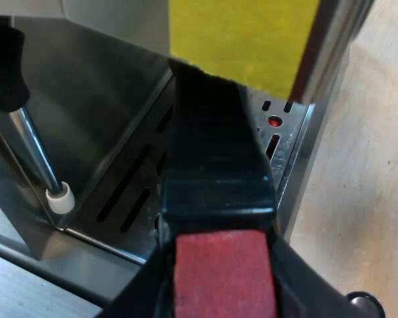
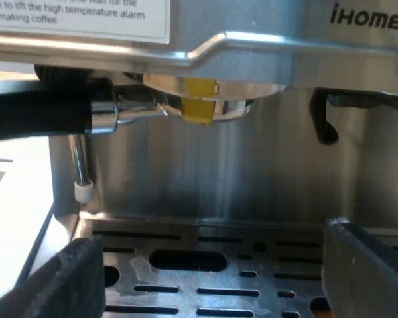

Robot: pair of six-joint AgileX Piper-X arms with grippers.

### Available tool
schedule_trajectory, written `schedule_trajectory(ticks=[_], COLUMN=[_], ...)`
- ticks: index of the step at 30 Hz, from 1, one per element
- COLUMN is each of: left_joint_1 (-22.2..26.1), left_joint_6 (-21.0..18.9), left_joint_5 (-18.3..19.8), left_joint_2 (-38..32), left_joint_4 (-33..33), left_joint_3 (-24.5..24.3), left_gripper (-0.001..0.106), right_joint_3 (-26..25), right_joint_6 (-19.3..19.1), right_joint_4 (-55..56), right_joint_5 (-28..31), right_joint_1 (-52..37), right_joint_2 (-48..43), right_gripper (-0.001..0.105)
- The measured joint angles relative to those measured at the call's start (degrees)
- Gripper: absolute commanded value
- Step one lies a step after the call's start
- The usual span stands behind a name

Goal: Put the handle in the coffee machine

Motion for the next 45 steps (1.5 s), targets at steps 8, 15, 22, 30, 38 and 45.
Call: schedule_trajectory(ticks=[8,15,22,30,38,45], left_joint_1=[0.00,0.00,0.00,0.00,0.00,0.00], left_joint_6=[0.00,0.00,0.00,0.00,0.00,0.00], left_joint_5=[0.00,0.00,0.00,0.00,0.00,0.00], left_joint_2=[0.00,0.00,0.00,0.00,0.00,0.00], left_joint_4=[-0.33,-0.33,-0.33,-0.33,-0.33,-0.33], left_joint_3=[0.00,0.00,0.00,0.00,0.00,0.00], left_gripper=[0.000,0.000,0.000,0.000,0.000,0.000], right_joint_3=[0.64,3.99,4.71,4.71,5.33,5.33], right_joint_6=[2.66,2.95,-4.68,-9.89,-16.05,-24.84], right_joint_4=[-3.02,-12.67,-24.89,-36.94,-49.32,-57.84], right_joint_5=[0.00,-6.00,-15.17,-17.75,-19.45,-20.06], right_joint_1=[-1.87,-5.17,-11.18,-14.38,-15.09,-16.33], right_joint_2=[2.80,6.67,9.51,12.09,16.44,17.95], right_gripper=[0.070,0.070,0.070,0.070,0.070,0.070])
